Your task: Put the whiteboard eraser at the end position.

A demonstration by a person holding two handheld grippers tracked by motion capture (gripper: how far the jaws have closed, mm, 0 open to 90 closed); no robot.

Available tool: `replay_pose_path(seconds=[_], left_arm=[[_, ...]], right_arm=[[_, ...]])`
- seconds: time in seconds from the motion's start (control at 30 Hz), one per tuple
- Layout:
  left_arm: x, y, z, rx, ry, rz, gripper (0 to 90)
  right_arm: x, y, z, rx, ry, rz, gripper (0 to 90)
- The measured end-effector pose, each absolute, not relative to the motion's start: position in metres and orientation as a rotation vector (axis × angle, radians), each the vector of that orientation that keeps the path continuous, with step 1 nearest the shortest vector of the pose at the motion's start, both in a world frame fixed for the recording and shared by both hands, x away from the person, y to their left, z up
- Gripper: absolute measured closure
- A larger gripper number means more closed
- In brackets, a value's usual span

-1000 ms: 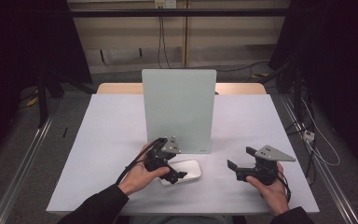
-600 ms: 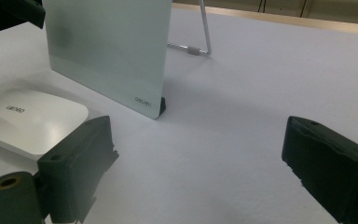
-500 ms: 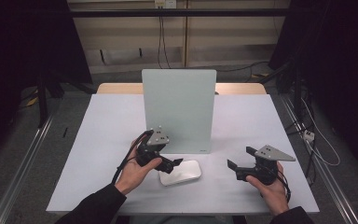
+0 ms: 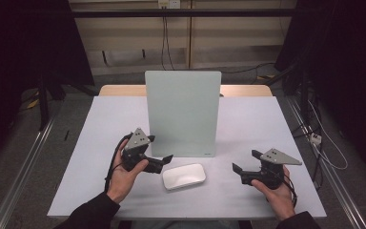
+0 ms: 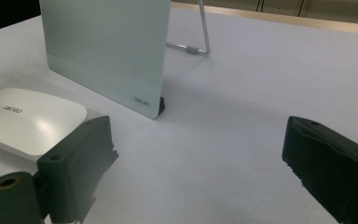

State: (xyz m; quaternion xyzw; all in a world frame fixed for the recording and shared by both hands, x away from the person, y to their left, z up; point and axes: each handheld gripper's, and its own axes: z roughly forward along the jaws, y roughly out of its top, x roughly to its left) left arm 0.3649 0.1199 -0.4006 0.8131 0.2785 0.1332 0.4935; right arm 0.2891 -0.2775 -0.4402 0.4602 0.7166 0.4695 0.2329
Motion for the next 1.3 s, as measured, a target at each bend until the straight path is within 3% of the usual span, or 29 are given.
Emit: replay_pose_path(seconds=[0.53,1.0,1.3], left_arm=[[0.342,0.157,-0.395,1.933,0.740,0.461,5.3],[0.331,0.191,-0.410,1.903,0.853,0.414,5.5],[0.322,0.199,-0.420,1.905,0.858,0.468,5.5]], right_arm=[[0.289,-0.277,-0.441,1.269,1.968,1.288,7.6],[0.289,-0.278,-0.441,1.276,1.962,1.281,6.8],[0.289,-0.278,-0.441,1.280,1.959,1.275,6.9]])
